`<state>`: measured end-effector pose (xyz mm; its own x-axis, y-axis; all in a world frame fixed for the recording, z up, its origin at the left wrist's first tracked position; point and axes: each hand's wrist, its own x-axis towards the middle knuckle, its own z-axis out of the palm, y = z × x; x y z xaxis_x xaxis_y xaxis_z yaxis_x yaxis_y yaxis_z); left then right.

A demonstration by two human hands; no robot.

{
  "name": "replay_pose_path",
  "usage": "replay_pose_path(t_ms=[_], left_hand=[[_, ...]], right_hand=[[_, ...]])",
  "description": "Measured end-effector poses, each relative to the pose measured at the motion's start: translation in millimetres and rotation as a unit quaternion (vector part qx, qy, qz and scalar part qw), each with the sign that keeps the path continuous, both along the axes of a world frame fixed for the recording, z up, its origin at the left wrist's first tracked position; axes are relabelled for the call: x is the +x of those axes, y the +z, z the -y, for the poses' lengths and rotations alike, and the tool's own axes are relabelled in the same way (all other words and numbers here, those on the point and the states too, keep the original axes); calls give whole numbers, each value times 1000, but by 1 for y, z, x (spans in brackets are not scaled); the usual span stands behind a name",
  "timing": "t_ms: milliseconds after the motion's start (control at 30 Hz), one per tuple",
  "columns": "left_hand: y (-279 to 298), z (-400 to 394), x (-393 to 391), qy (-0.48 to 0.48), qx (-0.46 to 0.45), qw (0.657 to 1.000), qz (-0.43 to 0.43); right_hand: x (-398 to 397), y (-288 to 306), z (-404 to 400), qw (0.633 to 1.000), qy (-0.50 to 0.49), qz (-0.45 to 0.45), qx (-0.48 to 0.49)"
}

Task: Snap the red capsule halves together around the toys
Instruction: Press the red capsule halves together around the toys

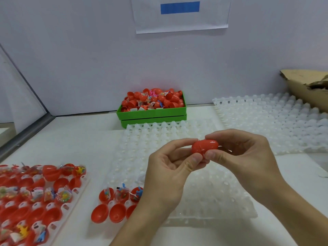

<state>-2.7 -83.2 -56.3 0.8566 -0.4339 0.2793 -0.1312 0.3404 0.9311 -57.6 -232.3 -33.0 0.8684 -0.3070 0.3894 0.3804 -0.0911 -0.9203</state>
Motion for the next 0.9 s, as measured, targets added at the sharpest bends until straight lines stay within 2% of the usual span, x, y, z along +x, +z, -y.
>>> replay_pose_path(t_ms=[267, 700, 900], left_hand=[[2, 0, -3, 24, 8, 1000, 17], [6, 2, -8, 39, -15, 999, -15], [5, 4, -10, 59, -4, 998, 9]], right_hand=[[-2, 0, -6, 999, -25, 18, -18], [-1, -5, -6, 999, -25, 25, -18], [-1, -5, -12, 999, -16, 28, 18]])
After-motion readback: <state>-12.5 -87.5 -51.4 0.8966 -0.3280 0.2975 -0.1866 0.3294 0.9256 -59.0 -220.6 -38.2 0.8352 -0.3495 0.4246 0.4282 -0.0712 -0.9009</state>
